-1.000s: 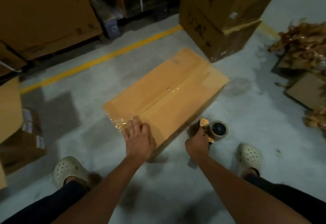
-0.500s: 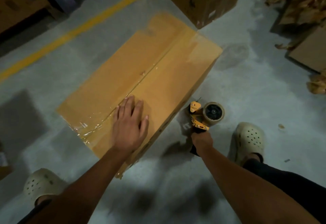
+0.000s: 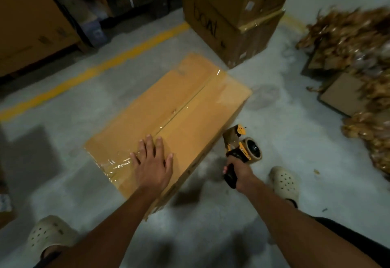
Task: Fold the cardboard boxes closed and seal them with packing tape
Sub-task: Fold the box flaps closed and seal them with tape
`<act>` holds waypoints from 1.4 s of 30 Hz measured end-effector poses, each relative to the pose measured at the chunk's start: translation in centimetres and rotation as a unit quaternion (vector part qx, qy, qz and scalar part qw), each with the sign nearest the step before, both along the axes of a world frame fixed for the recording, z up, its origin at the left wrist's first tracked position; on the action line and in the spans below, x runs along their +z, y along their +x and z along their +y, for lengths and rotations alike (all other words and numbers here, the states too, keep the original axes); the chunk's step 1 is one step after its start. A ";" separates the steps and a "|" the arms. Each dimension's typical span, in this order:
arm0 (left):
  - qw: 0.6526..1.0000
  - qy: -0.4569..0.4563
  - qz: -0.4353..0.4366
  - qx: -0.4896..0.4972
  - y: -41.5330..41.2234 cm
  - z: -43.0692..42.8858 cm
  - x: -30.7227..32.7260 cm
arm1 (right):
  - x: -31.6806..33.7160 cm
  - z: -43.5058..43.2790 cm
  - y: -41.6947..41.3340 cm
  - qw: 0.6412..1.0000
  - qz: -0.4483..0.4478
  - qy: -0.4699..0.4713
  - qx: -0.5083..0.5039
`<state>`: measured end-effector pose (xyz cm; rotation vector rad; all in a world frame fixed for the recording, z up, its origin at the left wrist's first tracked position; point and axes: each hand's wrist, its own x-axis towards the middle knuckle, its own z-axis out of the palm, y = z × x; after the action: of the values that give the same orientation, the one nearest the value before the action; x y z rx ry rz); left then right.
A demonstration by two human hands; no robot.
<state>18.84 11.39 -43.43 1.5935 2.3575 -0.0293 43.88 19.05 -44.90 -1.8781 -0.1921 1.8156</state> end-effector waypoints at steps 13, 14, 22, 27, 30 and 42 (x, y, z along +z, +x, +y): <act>0.745 0.070 -0.595 0.294 -1.3 -7.8 20.2 | 21.0 -11.9 -4.7 0.954 -0.002 0.178 0.241; 0.716 0.091 -0.625 0.298 -1.4 -8.9 21.8 | 21.9 -12.8 -5.1 0.941 0.008 0.199 0.272; 0.474 0.082 -0.784 0.393 -4.3 -15.5 22.1 | 22.2 -17.2 -8.6 0.862 -0.019 0.301 0.408; 0.435 0.102 -0.783 0.433 -7.7 -14.7 20.9 | 21.1 -16.2 -11.3 0.815 -0.066 0.341 0.465; 0.430 0.103 -0.785 0.433 -8.6 -12.7 20.8 | 21.1 -14.3 -12.4 0.813 -0.077 0.356 0.454; 0.603 0.068 -0.685 0.403 -9.4 -8.5 19.4 | 19.1 -10.8 -11.9 0.739 -0.170 0.439 0.481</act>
<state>9.45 2.90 -23.98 0.0485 1.4194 1.1240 32.00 8.23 -25.81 -1.3665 -2.0672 1.3435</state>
